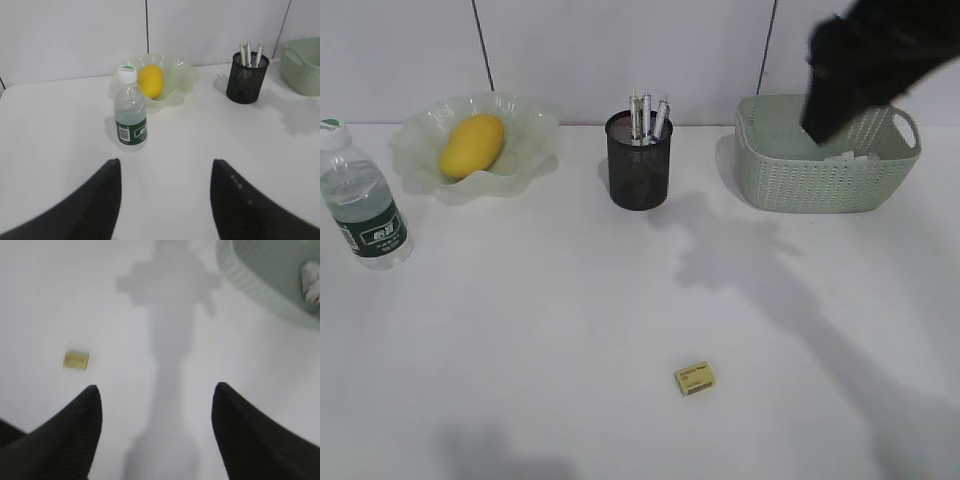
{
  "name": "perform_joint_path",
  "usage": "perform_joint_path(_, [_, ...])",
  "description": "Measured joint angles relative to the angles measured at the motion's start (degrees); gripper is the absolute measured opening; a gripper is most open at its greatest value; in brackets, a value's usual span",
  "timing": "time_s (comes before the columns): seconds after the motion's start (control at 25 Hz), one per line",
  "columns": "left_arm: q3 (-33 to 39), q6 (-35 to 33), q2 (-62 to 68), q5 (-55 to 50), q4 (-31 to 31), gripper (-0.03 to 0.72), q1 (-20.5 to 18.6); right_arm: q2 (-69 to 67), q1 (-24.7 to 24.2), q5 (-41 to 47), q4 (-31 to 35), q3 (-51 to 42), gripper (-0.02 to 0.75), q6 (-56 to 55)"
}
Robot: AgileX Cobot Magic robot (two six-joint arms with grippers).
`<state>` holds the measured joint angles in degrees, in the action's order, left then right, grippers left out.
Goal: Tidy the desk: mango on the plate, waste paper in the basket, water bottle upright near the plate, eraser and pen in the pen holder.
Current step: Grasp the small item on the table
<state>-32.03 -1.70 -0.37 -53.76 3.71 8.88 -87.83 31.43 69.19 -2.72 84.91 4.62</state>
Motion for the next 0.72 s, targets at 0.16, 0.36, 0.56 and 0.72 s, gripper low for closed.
perform_joint_path(0.16, [0.0,0.0,4.7,1.0,1.2,0.435,0.0,9.0,0.0,-1.5,0.4,-10.4,0.54,0.0])
perform_joint_path(0.36, [-0.9,-7.9,15.9,3.8,11.0,0.435,0.0,19.9,0.0,-3.5,0.4,-22.6,0.54,0.0])
perform_joint_path(0.56, [-5.3,-18.1,29.8,4.8,19.6,0.435,0.0,31.8,0.0,-6.2,1.2,-34.2,0.54,-0.1])
perform_joint_path(0.72, [-11.1,-24.1,39.8,4.4,25.1,0.435,0.0,42.9,0.0,-8.4,2.7,-41.4,0.54,-0.5])
